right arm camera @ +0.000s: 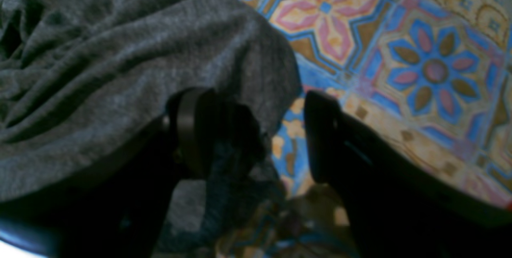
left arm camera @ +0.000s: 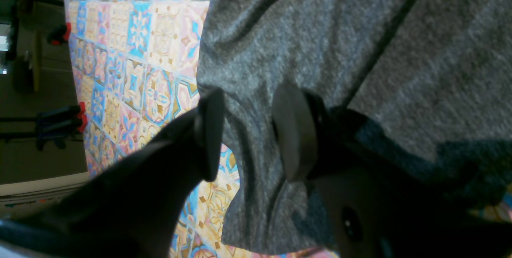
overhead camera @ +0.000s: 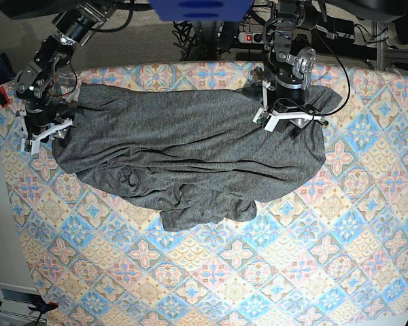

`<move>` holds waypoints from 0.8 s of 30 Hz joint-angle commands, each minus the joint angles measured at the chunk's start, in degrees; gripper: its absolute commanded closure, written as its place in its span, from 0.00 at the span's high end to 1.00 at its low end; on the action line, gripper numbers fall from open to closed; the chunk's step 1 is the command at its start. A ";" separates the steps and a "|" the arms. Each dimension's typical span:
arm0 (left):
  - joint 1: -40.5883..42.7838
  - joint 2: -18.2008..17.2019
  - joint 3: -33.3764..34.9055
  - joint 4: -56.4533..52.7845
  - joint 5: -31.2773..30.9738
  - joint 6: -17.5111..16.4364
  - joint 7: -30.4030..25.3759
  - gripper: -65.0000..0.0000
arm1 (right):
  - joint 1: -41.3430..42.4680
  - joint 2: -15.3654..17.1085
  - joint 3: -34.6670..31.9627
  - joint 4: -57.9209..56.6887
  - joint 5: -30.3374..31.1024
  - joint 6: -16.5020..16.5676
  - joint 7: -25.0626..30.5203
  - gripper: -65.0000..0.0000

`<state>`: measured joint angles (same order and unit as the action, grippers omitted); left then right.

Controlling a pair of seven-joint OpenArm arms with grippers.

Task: Layout the t-shirt on the table in an organized manner, then fold the t-shirt properly
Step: 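Hold the shirt with both grippers and pull it toward the table center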

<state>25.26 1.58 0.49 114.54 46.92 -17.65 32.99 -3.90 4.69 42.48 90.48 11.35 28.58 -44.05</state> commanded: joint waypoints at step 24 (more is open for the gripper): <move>-0.16 0.04 0.08 0.84 -0.01 0.73 -0.86 0.36 | 0.60 0.54 -7.80 -4.10 0.29 8.83 -2.41 0.17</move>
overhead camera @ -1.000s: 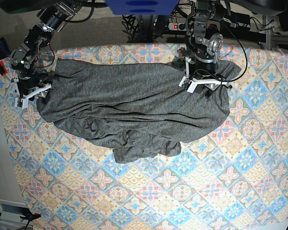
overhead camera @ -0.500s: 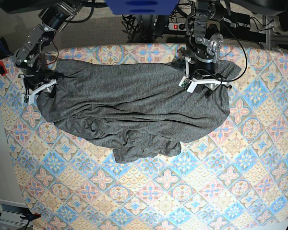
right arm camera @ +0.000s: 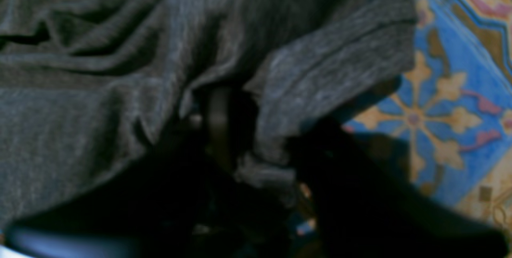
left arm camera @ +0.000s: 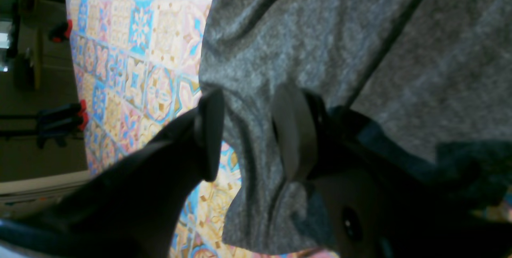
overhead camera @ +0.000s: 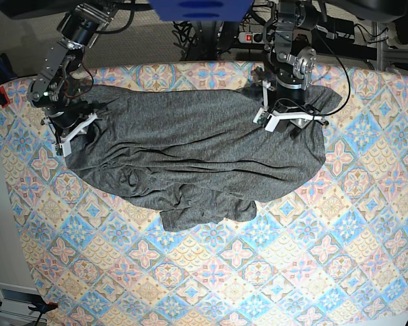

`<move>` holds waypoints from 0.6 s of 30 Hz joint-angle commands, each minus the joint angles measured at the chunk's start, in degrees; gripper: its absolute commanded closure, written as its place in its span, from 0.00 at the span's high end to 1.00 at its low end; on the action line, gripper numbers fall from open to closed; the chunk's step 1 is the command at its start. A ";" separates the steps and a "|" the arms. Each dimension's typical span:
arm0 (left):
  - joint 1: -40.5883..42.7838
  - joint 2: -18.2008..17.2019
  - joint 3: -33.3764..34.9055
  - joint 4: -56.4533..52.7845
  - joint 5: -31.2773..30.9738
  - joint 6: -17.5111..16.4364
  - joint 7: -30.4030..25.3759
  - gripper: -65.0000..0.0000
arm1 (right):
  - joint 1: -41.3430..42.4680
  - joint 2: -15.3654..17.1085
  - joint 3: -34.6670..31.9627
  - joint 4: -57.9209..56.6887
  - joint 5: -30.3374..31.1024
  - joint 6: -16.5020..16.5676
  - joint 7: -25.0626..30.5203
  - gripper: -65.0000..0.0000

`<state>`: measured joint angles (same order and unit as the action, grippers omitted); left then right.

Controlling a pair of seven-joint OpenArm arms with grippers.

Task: Layout the t-shirt on the table in an organized manner, then fold the t-shirt properly
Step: 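Hold the shirt with both grippers and pull it toward the table center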

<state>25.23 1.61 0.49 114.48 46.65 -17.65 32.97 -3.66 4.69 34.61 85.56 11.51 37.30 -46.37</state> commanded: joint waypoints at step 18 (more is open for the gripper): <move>-0.13 0.02 -0.18 0.82 0.25 0.73 -0.93 0.36 | 18.30 3.44 0.33 1.08 -19.02 -6.40 4.48 0.00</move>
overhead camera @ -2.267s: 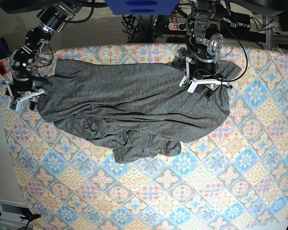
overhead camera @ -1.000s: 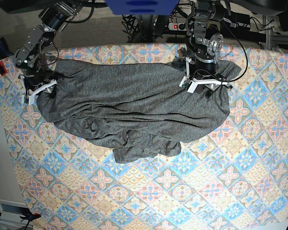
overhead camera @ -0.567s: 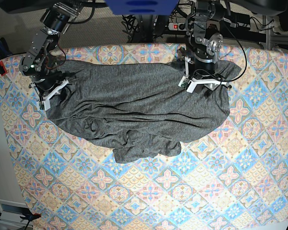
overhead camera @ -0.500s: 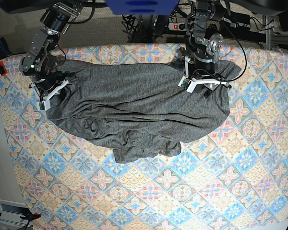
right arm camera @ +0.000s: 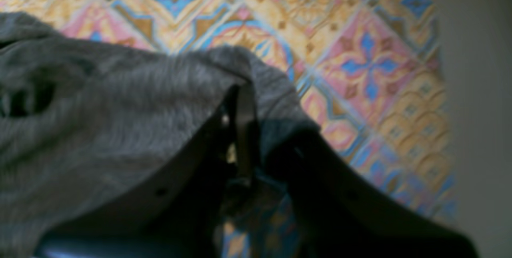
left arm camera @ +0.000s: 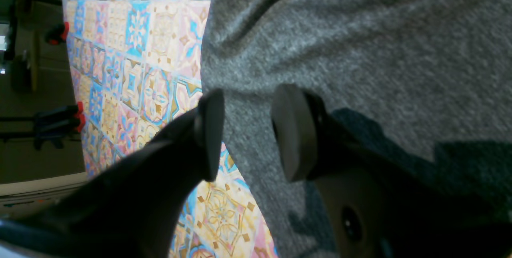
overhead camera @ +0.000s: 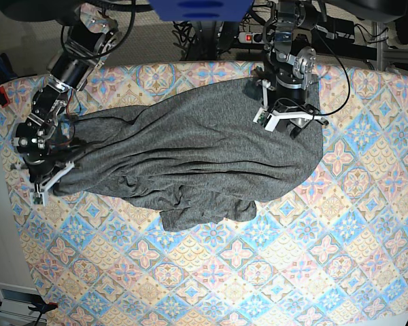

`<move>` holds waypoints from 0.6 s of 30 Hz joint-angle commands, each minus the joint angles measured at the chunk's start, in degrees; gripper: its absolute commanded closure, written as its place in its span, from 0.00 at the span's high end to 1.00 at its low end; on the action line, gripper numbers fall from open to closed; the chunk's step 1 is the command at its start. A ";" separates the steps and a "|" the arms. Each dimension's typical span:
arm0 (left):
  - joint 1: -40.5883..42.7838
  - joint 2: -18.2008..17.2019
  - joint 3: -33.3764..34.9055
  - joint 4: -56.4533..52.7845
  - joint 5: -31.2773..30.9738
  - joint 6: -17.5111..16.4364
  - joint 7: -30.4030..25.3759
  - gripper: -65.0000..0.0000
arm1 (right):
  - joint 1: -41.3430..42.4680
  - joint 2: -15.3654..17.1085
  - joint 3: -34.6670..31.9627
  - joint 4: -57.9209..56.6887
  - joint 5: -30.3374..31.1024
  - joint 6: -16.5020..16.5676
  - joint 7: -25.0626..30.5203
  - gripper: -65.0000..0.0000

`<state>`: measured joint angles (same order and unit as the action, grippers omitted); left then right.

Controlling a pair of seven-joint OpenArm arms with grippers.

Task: Layout the t-shirt on the table in an organized manner, then fold the t-shirt properly
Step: 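Hold the shirt with both grippers and pull it toward the table center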

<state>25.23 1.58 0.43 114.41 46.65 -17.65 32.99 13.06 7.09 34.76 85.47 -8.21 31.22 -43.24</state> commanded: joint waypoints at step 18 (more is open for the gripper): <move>-10.60 1.89 -6.01 -5.88 -0.46 0.81 -0.69 0.36 | 1.75 0.86 2.73 1.43 -10.30 -7.97 14.80 0.00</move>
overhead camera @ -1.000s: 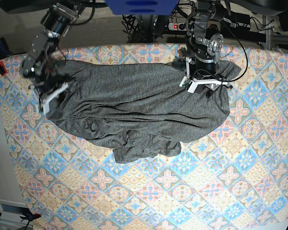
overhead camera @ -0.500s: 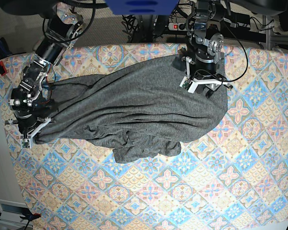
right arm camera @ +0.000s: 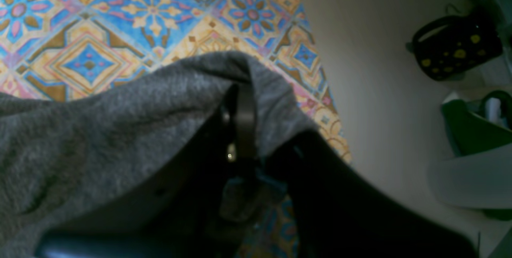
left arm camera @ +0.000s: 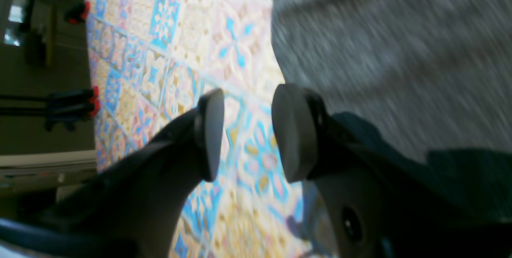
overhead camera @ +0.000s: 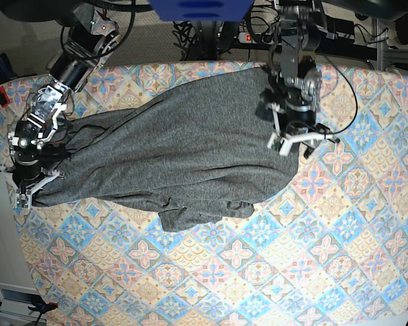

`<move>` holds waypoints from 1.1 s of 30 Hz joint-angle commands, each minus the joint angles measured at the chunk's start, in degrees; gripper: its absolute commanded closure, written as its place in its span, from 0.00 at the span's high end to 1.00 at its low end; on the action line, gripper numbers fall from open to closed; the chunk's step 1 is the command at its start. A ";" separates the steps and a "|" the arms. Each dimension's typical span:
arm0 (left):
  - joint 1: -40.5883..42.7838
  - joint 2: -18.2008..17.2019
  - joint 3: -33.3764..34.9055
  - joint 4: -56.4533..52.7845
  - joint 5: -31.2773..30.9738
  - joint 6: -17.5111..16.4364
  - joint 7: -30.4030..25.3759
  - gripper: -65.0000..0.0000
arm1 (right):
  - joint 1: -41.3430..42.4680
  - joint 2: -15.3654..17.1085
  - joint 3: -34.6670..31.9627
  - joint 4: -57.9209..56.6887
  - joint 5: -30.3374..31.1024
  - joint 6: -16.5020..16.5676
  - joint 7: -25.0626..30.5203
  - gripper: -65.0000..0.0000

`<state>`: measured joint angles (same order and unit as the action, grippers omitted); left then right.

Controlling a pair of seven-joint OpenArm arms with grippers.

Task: Layout the t-shirt on the table in an organized manner, then fold the t-shirt properly
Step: 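Hold the shirt with both grippers and pull it toward the table center, then move the left gripper along the shirt edge to grasp its hem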

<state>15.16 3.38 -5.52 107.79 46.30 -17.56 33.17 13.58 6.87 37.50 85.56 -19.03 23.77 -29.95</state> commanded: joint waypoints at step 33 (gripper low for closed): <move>-17.22 -1.40 -10.53 -1.63 -12.50 -22.22 14.61 0.77 | 0.97 1.08 -0.09 1.34 0.35 -0.52 1.52 0.00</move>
<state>-0.86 2.61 -16.27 105.16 34.00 -40.25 48.64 13.47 6.98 37.41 85.73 -19.11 23.73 -30.04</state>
